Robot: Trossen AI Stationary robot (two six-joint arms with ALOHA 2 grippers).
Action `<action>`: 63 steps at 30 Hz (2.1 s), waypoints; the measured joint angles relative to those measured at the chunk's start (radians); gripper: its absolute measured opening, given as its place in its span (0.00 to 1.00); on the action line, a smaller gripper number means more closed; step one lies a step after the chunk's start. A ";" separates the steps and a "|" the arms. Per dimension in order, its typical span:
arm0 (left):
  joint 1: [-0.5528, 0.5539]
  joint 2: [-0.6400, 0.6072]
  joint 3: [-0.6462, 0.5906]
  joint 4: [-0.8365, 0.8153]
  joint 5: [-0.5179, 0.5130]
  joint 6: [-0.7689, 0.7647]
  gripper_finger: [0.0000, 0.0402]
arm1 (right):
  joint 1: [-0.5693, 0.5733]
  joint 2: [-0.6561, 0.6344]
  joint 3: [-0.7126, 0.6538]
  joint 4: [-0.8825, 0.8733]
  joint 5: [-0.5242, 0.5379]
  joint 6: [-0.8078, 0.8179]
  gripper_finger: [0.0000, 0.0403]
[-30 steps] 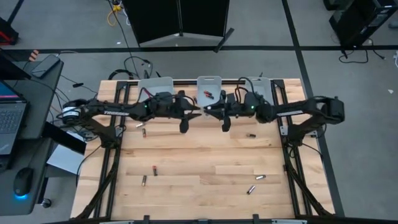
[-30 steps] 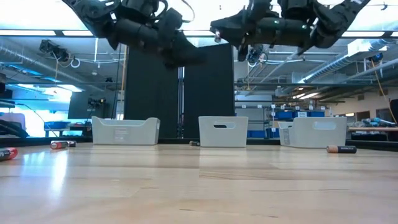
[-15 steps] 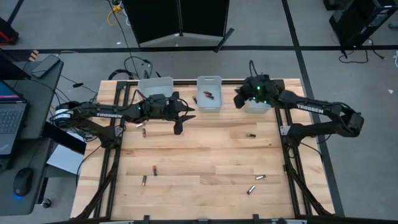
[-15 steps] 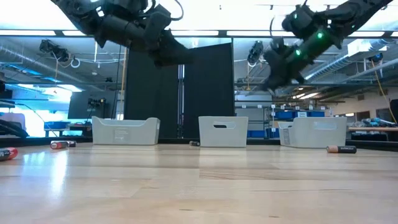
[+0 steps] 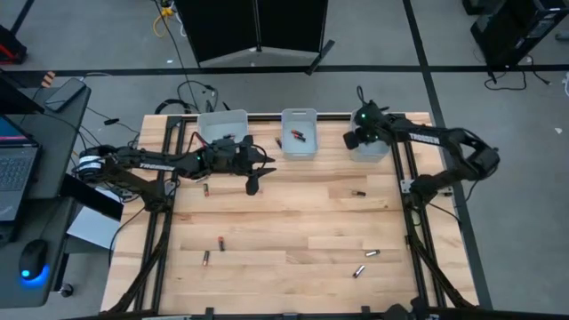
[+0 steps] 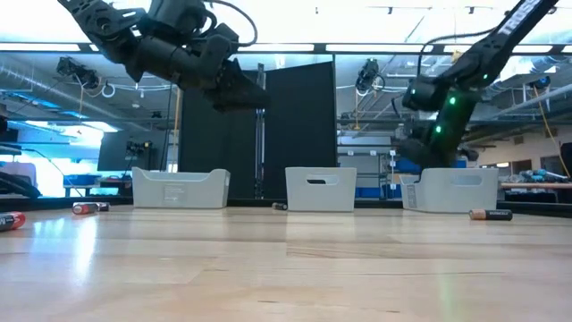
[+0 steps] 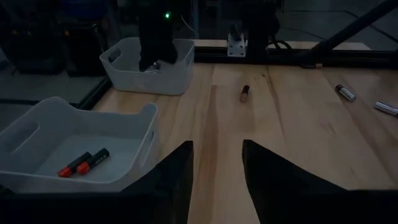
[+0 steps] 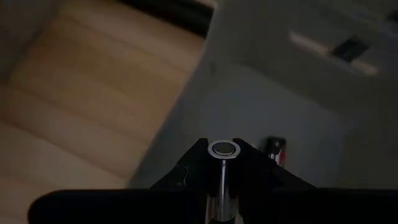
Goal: Sort batteries
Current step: Put the black silver battery into the right bin, then put the black brown battery into the left bin
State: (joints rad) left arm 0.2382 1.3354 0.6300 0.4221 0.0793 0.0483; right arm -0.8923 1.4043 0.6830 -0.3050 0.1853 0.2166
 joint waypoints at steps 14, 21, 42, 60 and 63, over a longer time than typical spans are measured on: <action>0.000 0.000 0.000 0.003 0.000 -0.026 0.36 | -0.014 0.099 0.000 0.007 0.008 0.011 0.16; 0.000 0.000 0.000 0.002 0.000 -0.027 0.36 | 0.005 0.093 0.000 -0.004 -0.001 0.022 0.38; 0.124 0.043 0.207 -0.484 -0.051 0.086 0.17 | 0.155 -0.290 0.119 -0.219 0.034 -0.090 0.13; 0.367 0.532 0.682 -0.812 0.074 0.669 0.02 | 0.291 -0.325 0.142 -0.215 0.033 -0.124 0.03; 0.378 0.585 0.712 -0.823 0.081 0.700 0.02 | 0.291 -0.325 0.142 -0.215 0.033 -0.132 0.04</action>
State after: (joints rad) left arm 0.6158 1.9208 1.3423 -0.4009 0.1601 0.7483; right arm -0.6014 1.0790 0.8249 -0.5201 0.2184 0.0842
